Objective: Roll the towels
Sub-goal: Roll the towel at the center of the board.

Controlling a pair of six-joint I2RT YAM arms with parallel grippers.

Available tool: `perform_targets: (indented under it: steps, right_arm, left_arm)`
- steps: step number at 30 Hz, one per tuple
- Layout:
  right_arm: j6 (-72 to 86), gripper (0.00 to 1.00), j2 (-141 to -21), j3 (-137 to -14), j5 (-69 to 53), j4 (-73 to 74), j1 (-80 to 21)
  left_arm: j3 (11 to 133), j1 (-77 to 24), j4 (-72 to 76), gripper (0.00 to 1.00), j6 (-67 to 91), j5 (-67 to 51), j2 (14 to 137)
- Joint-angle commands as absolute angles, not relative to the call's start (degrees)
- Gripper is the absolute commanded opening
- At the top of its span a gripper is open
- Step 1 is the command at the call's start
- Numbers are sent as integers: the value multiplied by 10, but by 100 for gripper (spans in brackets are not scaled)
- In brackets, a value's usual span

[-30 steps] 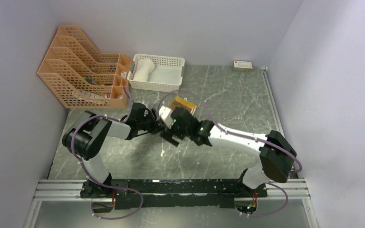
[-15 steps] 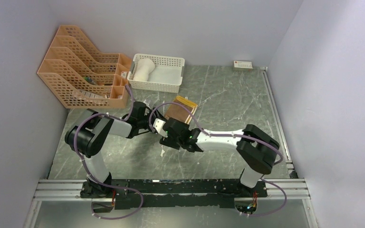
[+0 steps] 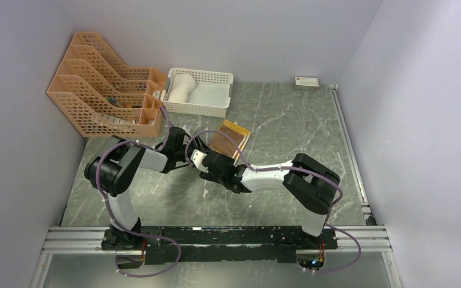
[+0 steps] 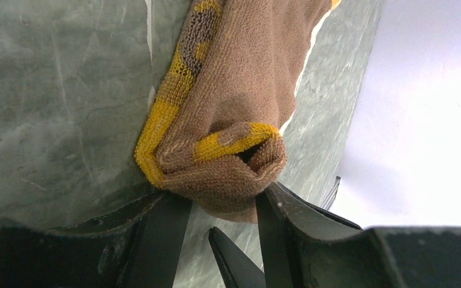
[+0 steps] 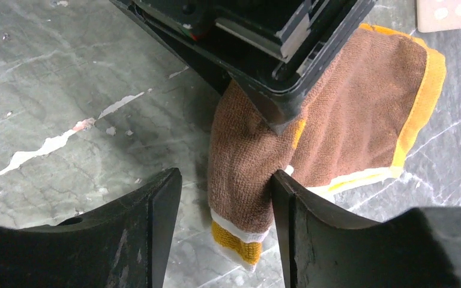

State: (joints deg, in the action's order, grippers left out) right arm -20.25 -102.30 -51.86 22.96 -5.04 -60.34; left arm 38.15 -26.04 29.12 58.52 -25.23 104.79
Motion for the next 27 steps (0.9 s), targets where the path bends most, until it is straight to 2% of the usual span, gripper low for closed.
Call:
perform_targets:
  steps: [1,5,12,17,19,20,23,27]
  right_arm:
    - [-191,56,-1046,-523,236,-67,-604]
    - [-174,54,-1057,-519,236,-73,-599]
    - [-148,43,-1075,-512,234,-89,-578]
    - [-132,19,-1081,-516,207,-79,-562]
    - [-127,4,-1075,-518,180,-71,-555]
    - [-123,0,-1070,-519,164,-67,-551]
    - [-106,0,-1043,-520,84,-51,-536]
    - [-68,0,-998,-524,-11,-32,-515]
  left_arm:
    - [354,-261,138,58,531,-203,1099]
    - [357,-258,130,58,528,-214,1094]
    - [365,-247,108,59,511,-218,1090]
    - [374,-238,94,59,500,-221,1089]
    - [382,-228,82,60,493,-225,1083]
    - [385,-219,77,61,490,-230,1074]
    - [384,-183,71,67,486,-235,1006]
    - [433,-154,-18,77,446,-195,907]
